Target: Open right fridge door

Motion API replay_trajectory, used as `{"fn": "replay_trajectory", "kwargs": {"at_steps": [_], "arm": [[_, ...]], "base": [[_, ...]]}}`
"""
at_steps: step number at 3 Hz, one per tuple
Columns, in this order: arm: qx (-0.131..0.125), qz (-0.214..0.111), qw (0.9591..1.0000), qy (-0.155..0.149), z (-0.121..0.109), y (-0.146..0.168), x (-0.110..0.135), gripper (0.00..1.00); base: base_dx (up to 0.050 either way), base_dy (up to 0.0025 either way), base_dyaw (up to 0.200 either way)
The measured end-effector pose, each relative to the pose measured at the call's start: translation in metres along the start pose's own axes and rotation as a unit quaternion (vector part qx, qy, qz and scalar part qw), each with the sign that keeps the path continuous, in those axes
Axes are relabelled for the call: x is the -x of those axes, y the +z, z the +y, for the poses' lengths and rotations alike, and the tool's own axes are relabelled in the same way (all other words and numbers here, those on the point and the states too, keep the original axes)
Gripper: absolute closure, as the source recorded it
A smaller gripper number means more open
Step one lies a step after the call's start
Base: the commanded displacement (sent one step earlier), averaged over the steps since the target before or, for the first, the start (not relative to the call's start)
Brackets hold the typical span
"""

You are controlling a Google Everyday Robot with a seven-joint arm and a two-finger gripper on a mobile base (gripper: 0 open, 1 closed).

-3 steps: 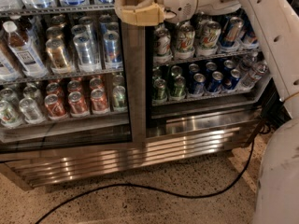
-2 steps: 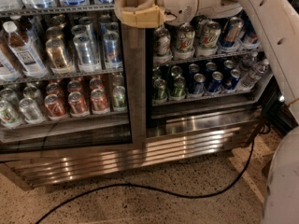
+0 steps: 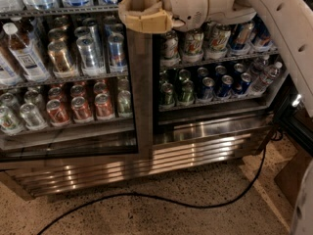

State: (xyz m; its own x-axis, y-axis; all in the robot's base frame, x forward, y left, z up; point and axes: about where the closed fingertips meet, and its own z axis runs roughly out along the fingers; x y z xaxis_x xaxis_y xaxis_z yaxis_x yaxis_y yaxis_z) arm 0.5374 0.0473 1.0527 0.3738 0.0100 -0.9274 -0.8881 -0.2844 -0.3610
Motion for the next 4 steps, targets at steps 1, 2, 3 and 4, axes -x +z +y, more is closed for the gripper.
{"fn": "replay_trajectory", "kwargs": {"at_steps": [1,2,3,4], "arm": [[0.0,0.0,1.0,0.0,-0.0001,0.0,-0.0004,1.0],[0.0,0.0,1.0,0.0,-0.0001,0.0,-0.0004,0.82],[0.0,0.0,1.0,0.0,0.0,0.0,-0.0004,0.58],[0.003,-0.003,1.0,0.002,0.0073,0.0013,0.0033,0.35]], "base": [[0.0,0.0,0.0],[0.0,0.0,0.0],[0.0,0.0,0.0],[0.0,0.0,0.0]]}}
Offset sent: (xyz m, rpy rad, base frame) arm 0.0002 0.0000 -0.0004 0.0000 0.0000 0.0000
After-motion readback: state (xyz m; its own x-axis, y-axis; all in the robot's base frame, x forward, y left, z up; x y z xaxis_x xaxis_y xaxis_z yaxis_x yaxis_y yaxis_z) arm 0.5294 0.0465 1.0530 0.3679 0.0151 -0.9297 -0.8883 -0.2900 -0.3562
